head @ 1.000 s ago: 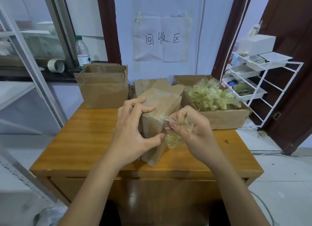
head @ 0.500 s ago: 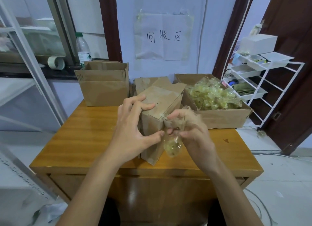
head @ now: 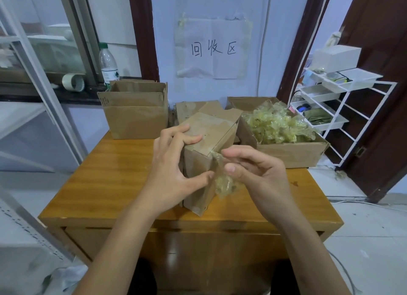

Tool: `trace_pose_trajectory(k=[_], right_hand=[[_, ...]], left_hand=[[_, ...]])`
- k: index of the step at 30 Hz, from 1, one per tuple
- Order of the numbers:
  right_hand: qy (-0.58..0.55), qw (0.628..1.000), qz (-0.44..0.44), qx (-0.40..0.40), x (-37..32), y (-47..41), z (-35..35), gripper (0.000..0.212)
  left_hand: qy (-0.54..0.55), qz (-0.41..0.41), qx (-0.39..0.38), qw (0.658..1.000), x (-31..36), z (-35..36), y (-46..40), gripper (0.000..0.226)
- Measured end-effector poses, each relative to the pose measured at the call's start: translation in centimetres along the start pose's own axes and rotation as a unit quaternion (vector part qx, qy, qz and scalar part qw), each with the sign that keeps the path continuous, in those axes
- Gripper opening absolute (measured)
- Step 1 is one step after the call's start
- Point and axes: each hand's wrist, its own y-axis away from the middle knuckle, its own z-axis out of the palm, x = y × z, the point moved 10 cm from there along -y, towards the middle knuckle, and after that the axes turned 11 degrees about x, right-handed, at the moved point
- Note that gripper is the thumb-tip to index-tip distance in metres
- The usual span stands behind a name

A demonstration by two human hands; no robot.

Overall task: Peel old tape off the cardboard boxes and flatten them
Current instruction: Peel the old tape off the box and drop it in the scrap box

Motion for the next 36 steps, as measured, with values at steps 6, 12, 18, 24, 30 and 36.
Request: trace_pose_trajectory(k=[6, 12, 18, 24, 30, 36], right_hand=[[0.190, 0.967, -0.167, 0.032, -2.1, 0.0, 0.9, 0.022], [0.335, 0.903, -0.266, 0.030, -3.4, 0.0, 2.4, 0.013], [0.361, 0.887, -0.288, 0.019, -3.7, 0.1, 2.9, 0.018], [0.331, 0.905, -0.261, 0.053, -4.7, -1.7, 0.7, 0.013], [0.213, 0.952, -0.192, 0.110, -3.9, -1.3, -0.6, 0.023], [0.118, 0.972, -0.069, 0.194, -1.4, -0.4, -2.8, 0.024]], left_hand=[[0.005, -0.001, 0.000, 1.000, -0.1, 0.0, 0.0, 0.071], [0.005, -0.002, -0.007, 1.000, -0.1, 0.2, 0.1, 0.071], [0.004, -0.007, 0.000, 1.000, 0.0, 0.2, 0.0, 0.071], [0.020, -0.013, -0.014, 1.000, -0.1, 0.2, 0.0, 0.070], [0.023, -0.019, -0.011, 0.999, -0.3, 0.2, -0.1, 0.071], [-0.133, 0.054, 0.010, 0.990, -0.3, -0.9, -0.3, 0.078]])
